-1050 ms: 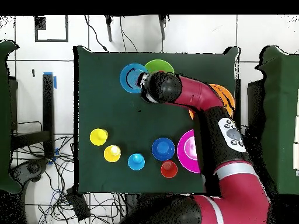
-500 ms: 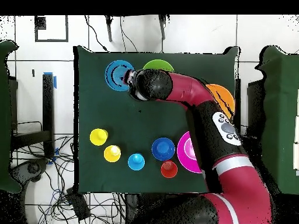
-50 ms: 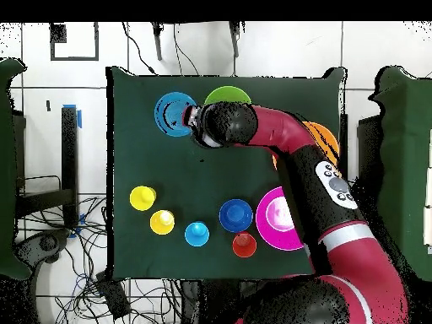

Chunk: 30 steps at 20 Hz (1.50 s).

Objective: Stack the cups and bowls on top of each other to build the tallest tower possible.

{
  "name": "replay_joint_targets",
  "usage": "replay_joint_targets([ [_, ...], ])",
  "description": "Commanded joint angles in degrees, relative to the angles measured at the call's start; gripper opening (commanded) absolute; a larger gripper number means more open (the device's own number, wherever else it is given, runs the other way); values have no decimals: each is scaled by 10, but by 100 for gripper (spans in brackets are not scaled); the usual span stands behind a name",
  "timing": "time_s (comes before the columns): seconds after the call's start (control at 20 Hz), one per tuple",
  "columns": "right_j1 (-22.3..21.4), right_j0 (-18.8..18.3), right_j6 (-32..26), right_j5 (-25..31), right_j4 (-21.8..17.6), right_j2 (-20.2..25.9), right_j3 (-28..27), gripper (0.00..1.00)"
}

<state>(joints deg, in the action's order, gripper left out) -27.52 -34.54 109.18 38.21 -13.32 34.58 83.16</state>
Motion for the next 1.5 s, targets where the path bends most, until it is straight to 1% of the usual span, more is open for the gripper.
replay_joint_targets([
  [0.05,23,0,-186,89,-67,27,-17,0],
  [0.2,21,4,-185,115,-80,25,-36,0],
  [0.45,27,-1,-189,128,-102,28,-50,0],
  [0.5,30,2,-191,138,-105,29,-63,0],
  [0.8,37,1,-205,163,-130,34,-102,0],
  [1.05,29,-3,-225,186,-152,36,-133,0],
  [1.2,25,-4,-239,211,-160,38,-155,0],
  [1.5,43,-14,-276,226,-172,43,-190,0],
])
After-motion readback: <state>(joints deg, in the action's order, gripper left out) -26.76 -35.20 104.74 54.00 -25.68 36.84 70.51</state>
